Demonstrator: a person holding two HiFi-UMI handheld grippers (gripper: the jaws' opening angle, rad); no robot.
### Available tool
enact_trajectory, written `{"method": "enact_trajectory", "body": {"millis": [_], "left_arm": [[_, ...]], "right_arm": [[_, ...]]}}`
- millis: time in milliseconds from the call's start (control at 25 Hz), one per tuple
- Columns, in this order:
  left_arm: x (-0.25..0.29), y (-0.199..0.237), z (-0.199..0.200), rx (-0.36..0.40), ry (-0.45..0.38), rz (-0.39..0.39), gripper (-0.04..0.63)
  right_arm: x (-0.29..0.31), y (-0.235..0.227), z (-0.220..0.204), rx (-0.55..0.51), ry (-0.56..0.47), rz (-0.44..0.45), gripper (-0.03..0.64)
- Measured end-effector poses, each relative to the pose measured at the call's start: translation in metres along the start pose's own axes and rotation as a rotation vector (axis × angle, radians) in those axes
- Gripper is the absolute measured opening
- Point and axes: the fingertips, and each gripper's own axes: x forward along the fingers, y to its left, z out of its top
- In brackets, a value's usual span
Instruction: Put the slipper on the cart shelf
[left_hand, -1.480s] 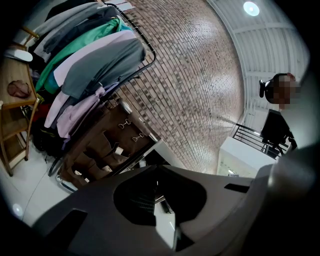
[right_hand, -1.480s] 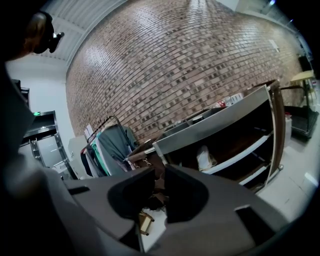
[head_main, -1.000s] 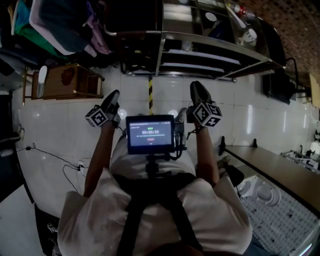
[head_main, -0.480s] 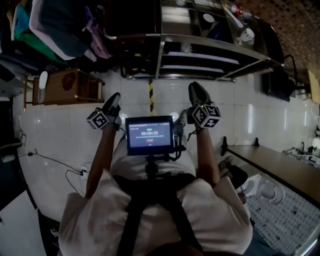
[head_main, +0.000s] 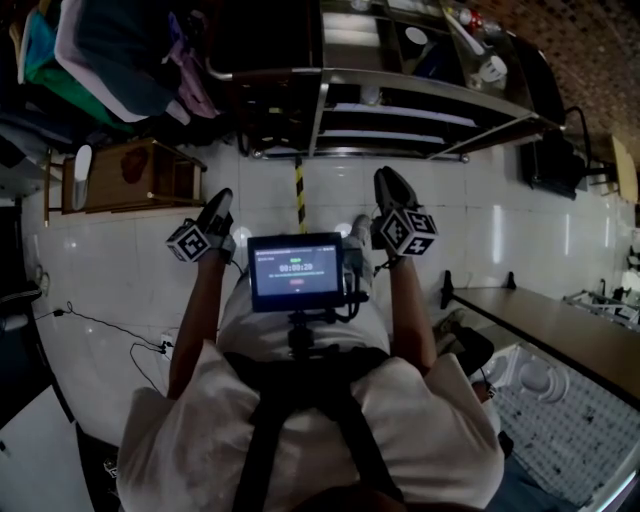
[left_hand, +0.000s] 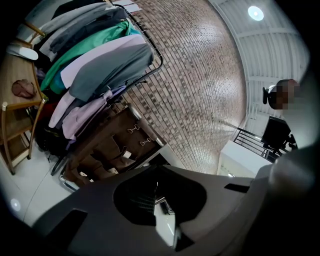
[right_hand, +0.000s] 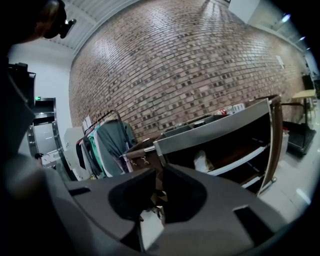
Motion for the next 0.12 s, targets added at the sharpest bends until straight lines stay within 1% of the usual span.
{"method": "enact_trajectory", "body": {"millis": [120], "left_arm": [[0.0037,-0.0086,0.0048,0.018,0.011,-0.001,0.002]], "right_arm": [[0.0044,-0.0020,0.0007,-0.002,0.002,-0.005,0.066]]}}
